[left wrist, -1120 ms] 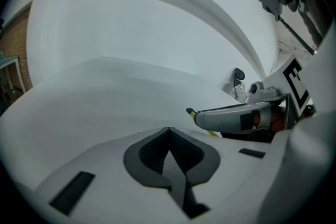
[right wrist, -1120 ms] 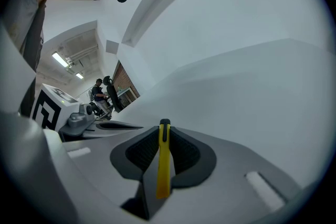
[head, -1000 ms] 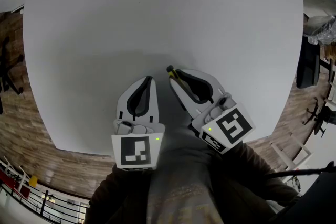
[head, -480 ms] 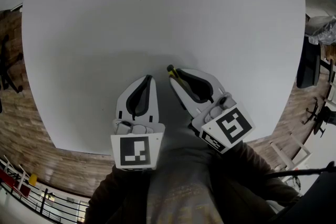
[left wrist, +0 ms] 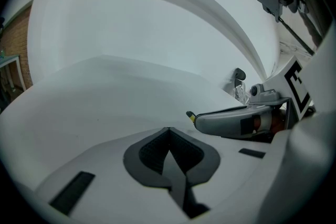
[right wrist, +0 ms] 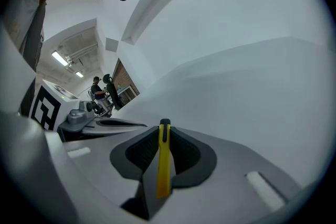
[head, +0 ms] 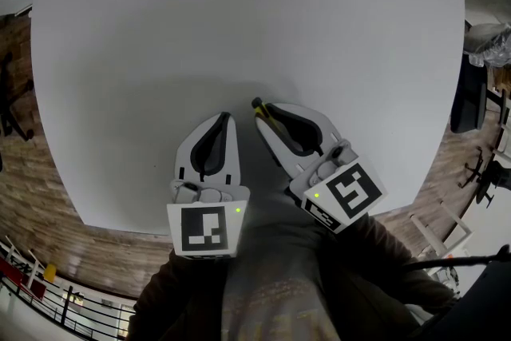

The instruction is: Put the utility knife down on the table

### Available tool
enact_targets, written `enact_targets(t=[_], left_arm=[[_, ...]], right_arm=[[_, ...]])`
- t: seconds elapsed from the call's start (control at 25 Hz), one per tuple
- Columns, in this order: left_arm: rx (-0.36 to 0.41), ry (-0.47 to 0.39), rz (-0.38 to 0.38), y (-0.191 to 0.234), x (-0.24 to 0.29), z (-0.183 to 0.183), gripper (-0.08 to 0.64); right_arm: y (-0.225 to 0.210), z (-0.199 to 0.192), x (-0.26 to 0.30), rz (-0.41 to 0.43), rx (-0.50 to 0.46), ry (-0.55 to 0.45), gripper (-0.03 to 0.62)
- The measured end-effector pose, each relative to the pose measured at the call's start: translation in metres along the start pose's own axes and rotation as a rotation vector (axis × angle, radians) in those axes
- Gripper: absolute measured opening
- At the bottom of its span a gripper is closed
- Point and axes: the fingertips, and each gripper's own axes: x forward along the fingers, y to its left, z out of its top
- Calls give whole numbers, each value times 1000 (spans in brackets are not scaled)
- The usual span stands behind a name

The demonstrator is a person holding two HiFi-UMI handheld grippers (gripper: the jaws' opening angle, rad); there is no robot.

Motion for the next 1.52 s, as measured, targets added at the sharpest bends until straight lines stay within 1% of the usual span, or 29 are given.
enact_targets(t=[0.12,0.2,0.32,0.48,0.68,0.76,0.84,0.92,1.0,1.04,1.16,1.24,1.36,1.52], left_arm=[[2,-5,0,-2,0,0,2],[1,-6,2,-3,-1,0,3],[3,-9,11,-2,-5,2,3],[4,-23,20,0,-11,6,3],[15,-54,24,-10,-22,13,3],[5,-72,26,-15,-27,19,2],[-6,-98,28,-13,-37,28,3],[-10,-131,40,2,-57,33,2],[8,-167,53,18,-72,39,3],[24,-183,51,18,-74,45,3],[60,-217,34,-11,-77,74,3],[72,-241,34,-27,-92,90,3],[98,-292,32,-39,-120,103,3],[122,-336,16,-53,-141,115,2]], right_arm=[[-1,0,0,2,4,-7,71],[-1,-1,-1,6,6,-9,91],[-2,1,-2,2,16,-11,87],[3,9,-4,-1,0,-28,4],[14,18,-15,17,-31,-57,3],[19,25,-22,23,-48,-75,2],[31,33,-24,27,-65,-91,3],[54,38,-17,33,-78,-104,3],[74,42,-7,39,-88,-121,3],[76,47,-7,38,-98,-130,3],[76,77,-31,47,-146,-191,3],[88,95,-50,64,-172,-222,3],[111,111,-76,60,-216,-254,3],[123,126,-98,29,-265,-301,3]])
